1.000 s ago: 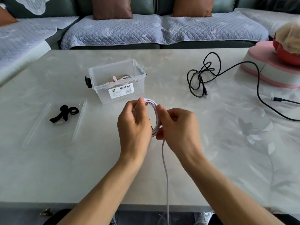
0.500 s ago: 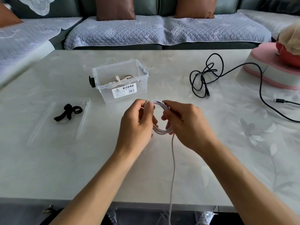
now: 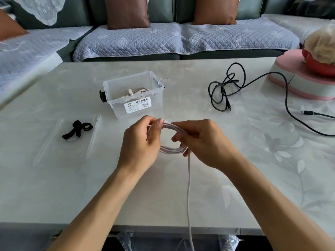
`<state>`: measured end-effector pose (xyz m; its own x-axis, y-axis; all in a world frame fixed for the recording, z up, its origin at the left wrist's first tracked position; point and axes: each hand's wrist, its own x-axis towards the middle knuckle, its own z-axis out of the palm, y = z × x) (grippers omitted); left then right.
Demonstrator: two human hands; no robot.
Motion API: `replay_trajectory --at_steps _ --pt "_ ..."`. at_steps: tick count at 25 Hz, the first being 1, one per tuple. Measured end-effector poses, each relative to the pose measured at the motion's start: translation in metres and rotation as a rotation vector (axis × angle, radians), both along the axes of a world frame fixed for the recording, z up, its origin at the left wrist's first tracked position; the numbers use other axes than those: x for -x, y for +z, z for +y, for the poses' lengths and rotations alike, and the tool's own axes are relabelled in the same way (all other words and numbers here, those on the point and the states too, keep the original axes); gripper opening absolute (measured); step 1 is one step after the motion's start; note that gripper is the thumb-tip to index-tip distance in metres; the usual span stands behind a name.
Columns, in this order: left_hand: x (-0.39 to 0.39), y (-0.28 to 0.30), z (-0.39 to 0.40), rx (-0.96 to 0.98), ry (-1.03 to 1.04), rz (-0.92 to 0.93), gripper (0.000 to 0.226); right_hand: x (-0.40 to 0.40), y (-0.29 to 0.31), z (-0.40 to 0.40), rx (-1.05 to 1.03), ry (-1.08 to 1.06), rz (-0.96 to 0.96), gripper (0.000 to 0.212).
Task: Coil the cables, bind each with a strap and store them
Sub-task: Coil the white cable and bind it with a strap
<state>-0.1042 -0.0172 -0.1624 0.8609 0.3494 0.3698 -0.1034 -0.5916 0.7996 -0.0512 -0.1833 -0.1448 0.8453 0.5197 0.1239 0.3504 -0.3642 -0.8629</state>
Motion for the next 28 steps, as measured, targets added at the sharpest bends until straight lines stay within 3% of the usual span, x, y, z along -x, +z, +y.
replay_trajectory --at_steps 4,6,8,11,14,20,23,28 --pt "0.005 0.007 0.000 -0.077 -0.189 0.012 0.017 -0.002 0.002 -0.005 0.078 0.028 -0.106 0.027" --pt "0.004 0.007 0.003 -0.072 -0.144 -0.029 0.009 -0.002 0.002 -0.002 0.027 -0.028 -0.074 0.017" --pt "0.002 0.005 0.005 -0.010 -0.010 -0.090 0.009 -0.001 0.003 0.000 -0.089 -0.073 0.146 0.011" --pt "-0.001 0.003 0.006 0.168 0.152 -0.118 0.012 0.006 0.005 0.006 -0.196 -0.014 0.489 0.023" --pt "0.000 0.004 -0.001 0.206 0.196 -0.112 0.014 0.012 0.002 0.014 -0.364 -0.017 0.571 0.031" --pt "0.011 0.013 -0.015 0.333 0.045 -0.066 0.006 0.007 0.002 0.020 -0.470 -0.222 0.453 0.020" --pt "0.015 0.025 -0.014 0.431 -0.056 0.053 0.006 0.002 0.005 0.012 -0.303 -0.169 0.247 0.024" --pt "0.015 0.026 -0.008 0.245 -0.100 0.188 0.025 0.003 0.012 0.006 -0.011 -0.022 0.003 0.032"
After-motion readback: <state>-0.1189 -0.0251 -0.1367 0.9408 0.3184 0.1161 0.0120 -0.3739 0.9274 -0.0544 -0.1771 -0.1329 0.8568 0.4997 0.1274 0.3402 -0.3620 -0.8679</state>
